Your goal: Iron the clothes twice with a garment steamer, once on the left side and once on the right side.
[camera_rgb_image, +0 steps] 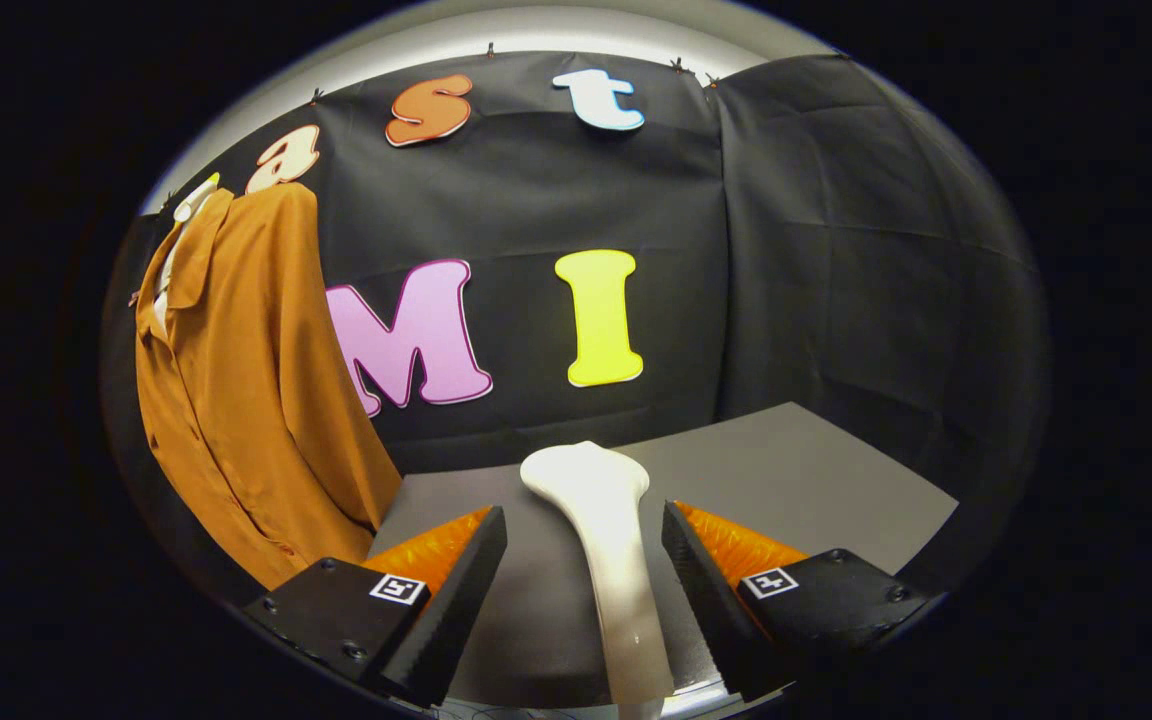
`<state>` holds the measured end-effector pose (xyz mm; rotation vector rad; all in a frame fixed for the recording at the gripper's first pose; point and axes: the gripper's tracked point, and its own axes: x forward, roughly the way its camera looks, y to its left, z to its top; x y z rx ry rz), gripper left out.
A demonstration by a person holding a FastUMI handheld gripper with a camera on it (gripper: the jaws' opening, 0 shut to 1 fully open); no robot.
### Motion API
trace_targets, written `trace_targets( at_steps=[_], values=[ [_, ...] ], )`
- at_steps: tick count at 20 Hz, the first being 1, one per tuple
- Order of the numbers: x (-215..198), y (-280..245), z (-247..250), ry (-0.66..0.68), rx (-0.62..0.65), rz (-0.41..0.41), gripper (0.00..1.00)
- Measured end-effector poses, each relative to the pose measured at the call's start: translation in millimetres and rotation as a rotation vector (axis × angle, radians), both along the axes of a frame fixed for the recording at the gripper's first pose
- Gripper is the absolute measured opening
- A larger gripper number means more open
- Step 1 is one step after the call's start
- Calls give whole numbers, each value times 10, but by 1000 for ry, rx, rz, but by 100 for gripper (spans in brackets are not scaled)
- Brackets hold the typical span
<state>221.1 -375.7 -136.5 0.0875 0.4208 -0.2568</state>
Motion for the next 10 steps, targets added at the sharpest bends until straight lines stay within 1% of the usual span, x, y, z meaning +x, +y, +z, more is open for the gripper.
trace_targets(
  at_steps=[6,8,10],
  values=[
    [117,-182,-356,103,31,-12,99],
    [140,-186,-445,134,50,-1,99],
    [165,-234,-550,167,49,-5,97]
  ],
)
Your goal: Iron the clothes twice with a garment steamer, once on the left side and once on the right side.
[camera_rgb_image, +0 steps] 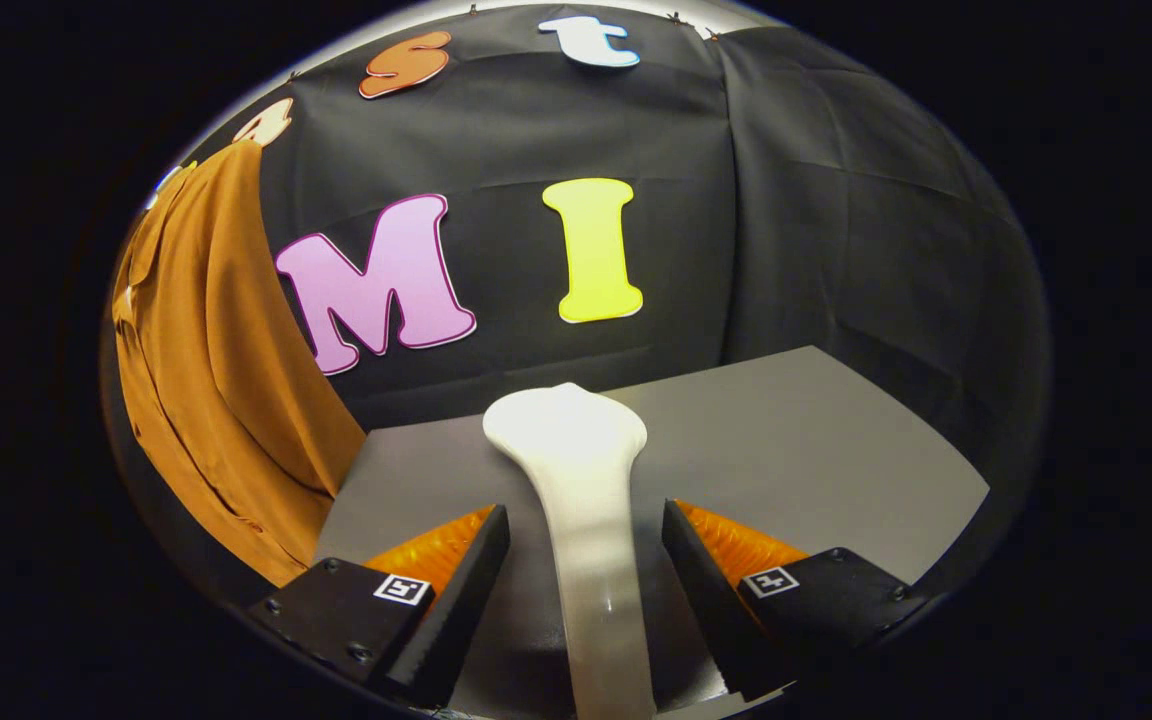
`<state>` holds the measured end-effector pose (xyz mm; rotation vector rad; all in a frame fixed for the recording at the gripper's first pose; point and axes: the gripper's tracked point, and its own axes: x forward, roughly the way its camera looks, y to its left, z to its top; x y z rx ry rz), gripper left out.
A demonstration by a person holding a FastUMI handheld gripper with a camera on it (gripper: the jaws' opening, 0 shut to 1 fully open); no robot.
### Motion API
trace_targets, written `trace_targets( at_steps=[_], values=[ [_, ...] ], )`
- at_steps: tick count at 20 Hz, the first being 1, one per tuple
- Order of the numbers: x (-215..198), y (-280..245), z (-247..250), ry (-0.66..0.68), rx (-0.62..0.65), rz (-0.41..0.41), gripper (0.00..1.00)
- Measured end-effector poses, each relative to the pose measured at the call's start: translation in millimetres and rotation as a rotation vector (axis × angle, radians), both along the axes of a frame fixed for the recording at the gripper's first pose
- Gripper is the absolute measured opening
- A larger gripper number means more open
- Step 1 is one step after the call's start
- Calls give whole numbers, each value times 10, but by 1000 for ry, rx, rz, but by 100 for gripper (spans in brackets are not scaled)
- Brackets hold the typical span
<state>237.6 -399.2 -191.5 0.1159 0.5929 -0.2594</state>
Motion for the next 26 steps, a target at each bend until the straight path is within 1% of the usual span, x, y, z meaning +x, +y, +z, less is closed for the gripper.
trace_targets(
  at_steps=[3,5,9,14,17,22,26],
  values=[
    [-10,-38,-55,32,-10,-7,97],
    [-31,-69,-135,74,-13,-12,91],
    [-35,-46,-151,88,-5,4,47],
    [-59,-53,-12,48,1,-4,47],
    [-141,-41,272,-18,-20,-18,47],
    [-351,126,702,-119,-79,-15,46],
    [-570,220,943,-165,-129,-70,46]
  ],
)
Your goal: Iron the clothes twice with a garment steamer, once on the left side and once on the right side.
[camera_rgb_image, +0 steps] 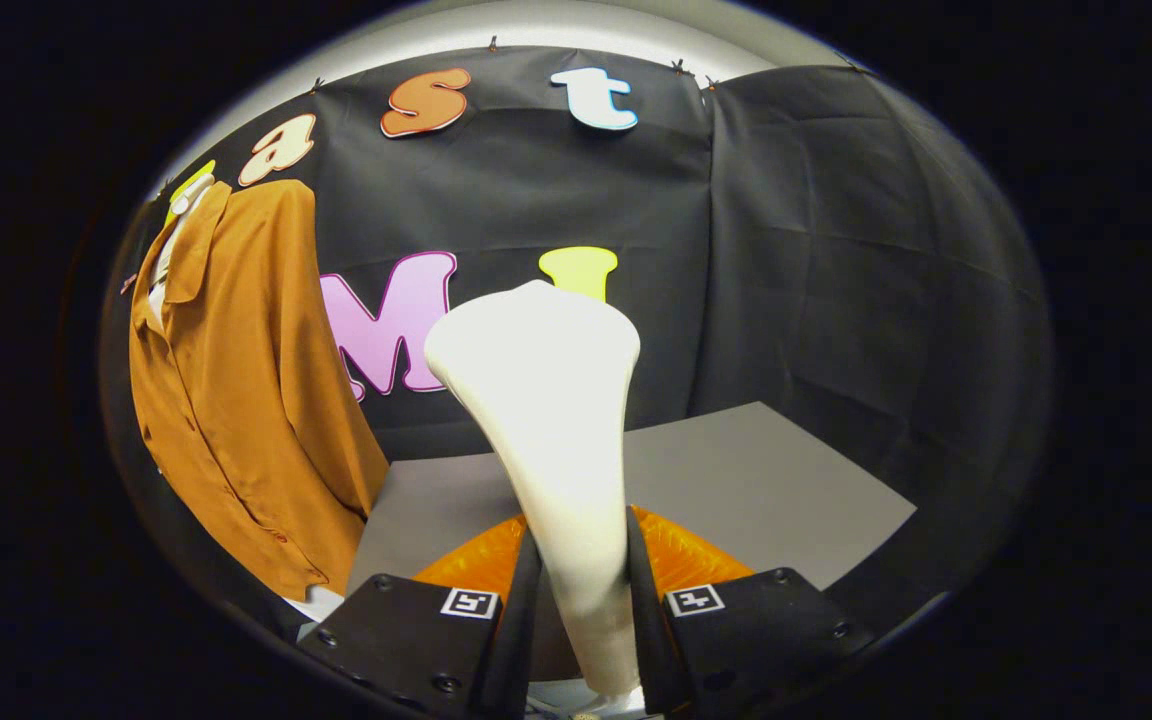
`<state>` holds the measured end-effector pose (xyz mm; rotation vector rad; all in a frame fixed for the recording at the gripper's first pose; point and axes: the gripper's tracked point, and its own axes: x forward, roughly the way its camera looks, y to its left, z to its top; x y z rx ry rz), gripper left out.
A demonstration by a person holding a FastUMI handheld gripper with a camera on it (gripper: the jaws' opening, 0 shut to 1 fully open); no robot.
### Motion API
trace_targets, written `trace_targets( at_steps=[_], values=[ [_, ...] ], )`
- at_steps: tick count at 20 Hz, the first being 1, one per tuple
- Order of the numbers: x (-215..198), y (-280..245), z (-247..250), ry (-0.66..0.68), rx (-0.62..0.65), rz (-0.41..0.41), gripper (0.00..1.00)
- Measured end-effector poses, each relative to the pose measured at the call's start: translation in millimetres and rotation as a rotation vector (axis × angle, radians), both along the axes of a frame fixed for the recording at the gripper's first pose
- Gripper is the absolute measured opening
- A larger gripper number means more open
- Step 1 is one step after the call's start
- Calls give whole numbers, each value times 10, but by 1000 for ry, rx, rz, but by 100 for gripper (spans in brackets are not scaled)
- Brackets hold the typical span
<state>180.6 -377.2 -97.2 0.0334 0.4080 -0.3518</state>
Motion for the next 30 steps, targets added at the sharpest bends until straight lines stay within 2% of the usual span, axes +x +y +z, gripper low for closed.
trace_targets(
  at_steps=[5,13,18,30],
  values=[
    [-157,407,293,-73,-26,-47,46],
    [16,1659,385,-102,-22,47,46],
    [88,2226,396,-104,-29,68,46],
    [434,2872,218,-45,-58,49,46]
  ],
)
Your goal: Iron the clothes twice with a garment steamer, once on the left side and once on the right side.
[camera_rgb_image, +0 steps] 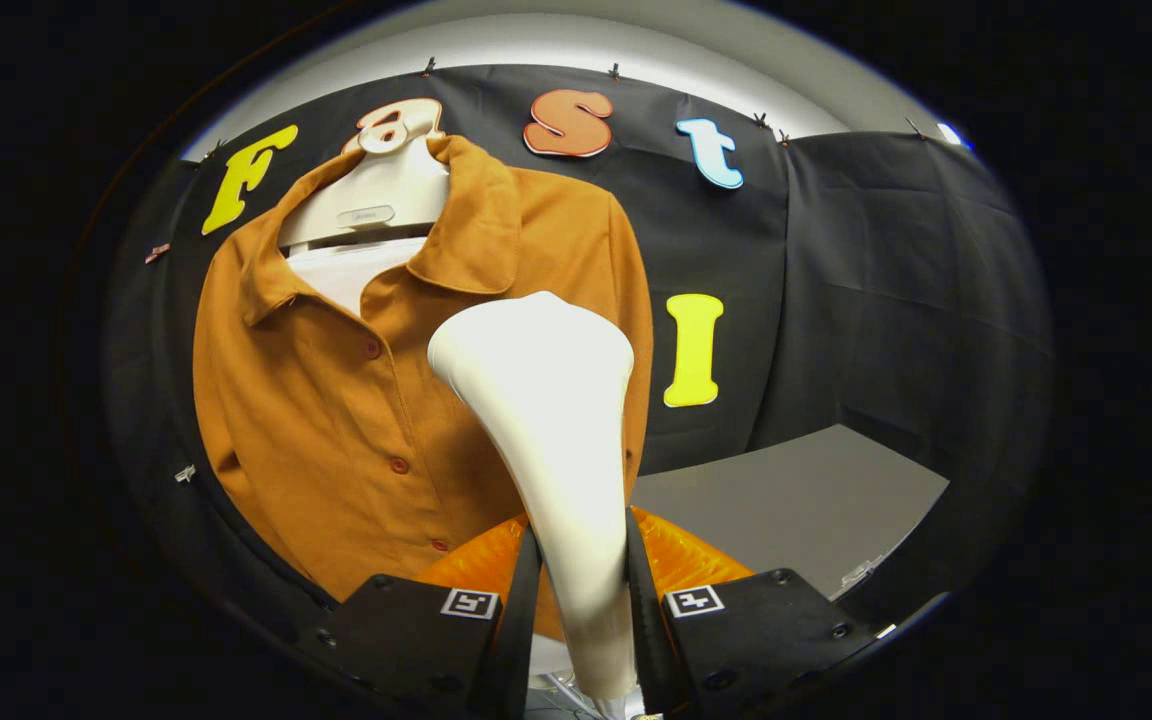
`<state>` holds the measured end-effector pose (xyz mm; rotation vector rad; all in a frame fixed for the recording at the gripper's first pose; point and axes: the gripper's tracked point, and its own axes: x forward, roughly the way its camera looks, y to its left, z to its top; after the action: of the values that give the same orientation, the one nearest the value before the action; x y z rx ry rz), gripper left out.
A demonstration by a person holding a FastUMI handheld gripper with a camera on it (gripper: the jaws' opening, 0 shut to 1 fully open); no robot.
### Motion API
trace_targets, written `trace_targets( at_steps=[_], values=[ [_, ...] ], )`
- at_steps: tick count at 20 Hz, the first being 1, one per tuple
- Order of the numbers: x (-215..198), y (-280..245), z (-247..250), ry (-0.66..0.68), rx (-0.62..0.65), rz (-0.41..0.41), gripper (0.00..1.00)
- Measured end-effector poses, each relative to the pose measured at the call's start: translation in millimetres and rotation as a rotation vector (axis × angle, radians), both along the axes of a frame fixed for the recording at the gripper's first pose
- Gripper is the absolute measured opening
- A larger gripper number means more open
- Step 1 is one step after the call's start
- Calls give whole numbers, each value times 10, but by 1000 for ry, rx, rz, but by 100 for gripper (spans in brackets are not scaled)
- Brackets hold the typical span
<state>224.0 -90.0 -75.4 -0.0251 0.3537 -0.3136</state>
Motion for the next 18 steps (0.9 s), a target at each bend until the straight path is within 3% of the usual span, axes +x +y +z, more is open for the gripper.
trace_targets(
  at_steps=[18],
  values=[
    [216,41,-873,223,-8,-101,46]
  ],
)
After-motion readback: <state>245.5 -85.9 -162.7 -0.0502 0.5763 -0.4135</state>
